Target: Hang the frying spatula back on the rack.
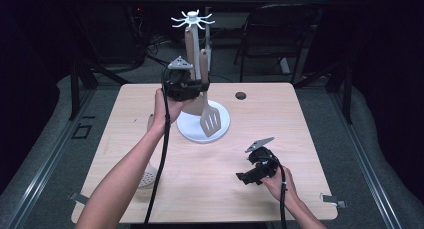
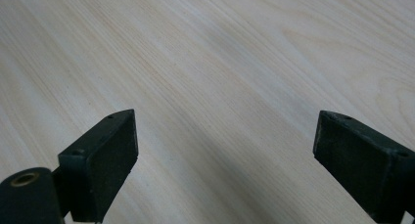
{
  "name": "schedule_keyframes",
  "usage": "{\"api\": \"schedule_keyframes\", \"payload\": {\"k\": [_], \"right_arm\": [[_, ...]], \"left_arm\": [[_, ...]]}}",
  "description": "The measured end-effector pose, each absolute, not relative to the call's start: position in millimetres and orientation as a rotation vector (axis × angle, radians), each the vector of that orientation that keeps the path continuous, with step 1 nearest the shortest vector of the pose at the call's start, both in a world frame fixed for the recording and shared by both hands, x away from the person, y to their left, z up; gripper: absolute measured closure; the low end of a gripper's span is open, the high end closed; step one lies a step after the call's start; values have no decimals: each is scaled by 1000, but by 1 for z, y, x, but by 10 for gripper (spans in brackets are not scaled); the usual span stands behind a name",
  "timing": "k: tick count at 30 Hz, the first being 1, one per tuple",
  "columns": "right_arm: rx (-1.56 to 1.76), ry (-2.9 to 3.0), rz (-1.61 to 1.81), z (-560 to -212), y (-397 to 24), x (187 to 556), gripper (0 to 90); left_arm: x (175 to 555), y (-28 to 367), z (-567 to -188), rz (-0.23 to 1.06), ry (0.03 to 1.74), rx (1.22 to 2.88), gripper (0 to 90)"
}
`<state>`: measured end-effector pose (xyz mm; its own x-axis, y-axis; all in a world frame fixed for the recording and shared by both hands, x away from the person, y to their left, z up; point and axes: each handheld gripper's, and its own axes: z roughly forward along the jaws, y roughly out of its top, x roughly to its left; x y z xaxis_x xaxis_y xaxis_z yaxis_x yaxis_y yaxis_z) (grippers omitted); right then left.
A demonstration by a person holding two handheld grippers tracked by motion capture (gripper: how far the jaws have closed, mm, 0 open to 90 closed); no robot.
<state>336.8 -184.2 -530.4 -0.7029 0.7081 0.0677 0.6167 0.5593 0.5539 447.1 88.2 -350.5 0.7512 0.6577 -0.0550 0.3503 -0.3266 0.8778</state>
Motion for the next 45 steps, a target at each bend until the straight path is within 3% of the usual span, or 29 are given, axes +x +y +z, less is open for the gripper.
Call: {"api": "schedule_keyframes", "payload": {"k": [45], "right_arm": [[1112,2634,832,-532,-185,337,90]], "left_arm": [[482,81,-307,381,786,1947,767]]}}
